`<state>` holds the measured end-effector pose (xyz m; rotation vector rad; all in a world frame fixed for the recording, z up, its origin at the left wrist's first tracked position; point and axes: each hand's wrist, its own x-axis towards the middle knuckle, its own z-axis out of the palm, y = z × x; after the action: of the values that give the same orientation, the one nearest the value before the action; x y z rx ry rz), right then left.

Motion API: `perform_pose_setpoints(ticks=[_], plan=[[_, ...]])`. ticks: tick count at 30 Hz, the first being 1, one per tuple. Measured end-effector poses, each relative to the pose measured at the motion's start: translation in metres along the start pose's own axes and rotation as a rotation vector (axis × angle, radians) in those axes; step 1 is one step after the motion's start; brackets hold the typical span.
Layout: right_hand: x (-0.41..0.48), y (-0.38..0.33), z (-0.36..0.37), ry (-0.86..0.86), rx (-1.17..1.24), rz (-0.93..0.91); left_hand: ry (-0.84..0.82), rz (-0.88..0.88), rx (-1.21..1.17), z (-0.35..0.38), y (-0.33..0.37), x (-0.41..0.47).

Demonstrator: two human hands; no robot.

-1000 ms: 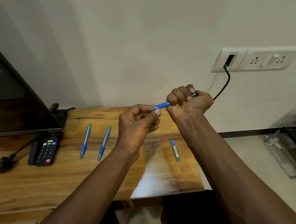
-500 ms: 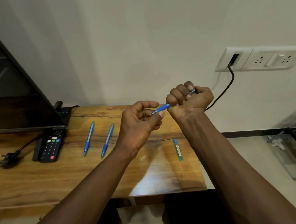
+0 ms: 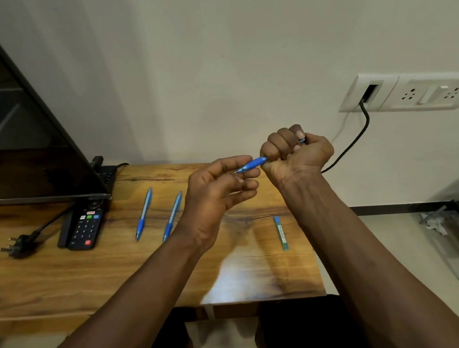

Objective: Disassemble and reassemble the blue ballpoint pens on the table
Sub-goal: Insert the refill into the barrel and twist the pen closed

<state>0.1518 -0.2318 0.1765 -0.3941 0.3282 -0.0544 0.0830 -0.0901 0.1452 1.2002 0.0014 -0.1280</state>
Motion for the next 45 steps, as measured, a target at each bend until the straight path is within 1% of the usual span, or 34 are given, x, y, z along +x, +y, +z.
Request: perform_pose_setpoints(ticks=[3,4,6,12,18,25,32,34,38,40,43,45], plan=[[0.001,0.000,-0.002,0.008,0.046,0.015,-0.087,-0.159,-0.263,-0.007,0.005,0.000],[0.001,0.000,-0.002,0.013,0.058,0.020,-0.116,-0.190,-0.327,-0.009,0.006,0.000],[0.001,0.000,-0.003,0.018,0.084,0.031,-0.148,-0.206,-0.379,-0.012,0.006,0.000],[0.000,0.002,-0.004,-0.002,0.150,0.066,-0.100,-0.182,-0.390,-0.011,0.001,0.004],[-0.001,0.004,-0.010,-0.045,0.169,0.105,-0.070,-0.212,-0.425,-0.011,-0.001,-0.001],[-0.003,0.007,0.002,-0.038,0.073,0.072,-0.080,-0.218,-0.412,-0.016,0.002,-0.004],[0.000,0.017,-0.006,0.011,0.162,0.134,-0.048,-0.203,-0.426,-0.023,-0.002,-0.006],[-0.001,0.020,-0.008,-0.022,0.163,0.159,-0.042,-0.206,-0.359,-0.028,-0.001,-0.005],[-0.004,0.037,-0.004,-0.107,0.040,0.206,-0.024,-0.164,-0.009,-0.050,0.014,-0.003],[-0.007,0.049,0.001,-0.133,-0.057,0.252,-0.013,-0.121,0.184,-0.065,0.020,-0.005],[-0.013,0.066,0.007,-0.174,-0.278,0.311,-0.006,-0.038,0.509,-0.088,0.023,-0.008],[-0.018,0.074,0.011,-0.215,-0.417,0.336,-0.014,-0.010,0.634,-0.103,0.024,-0.010]])
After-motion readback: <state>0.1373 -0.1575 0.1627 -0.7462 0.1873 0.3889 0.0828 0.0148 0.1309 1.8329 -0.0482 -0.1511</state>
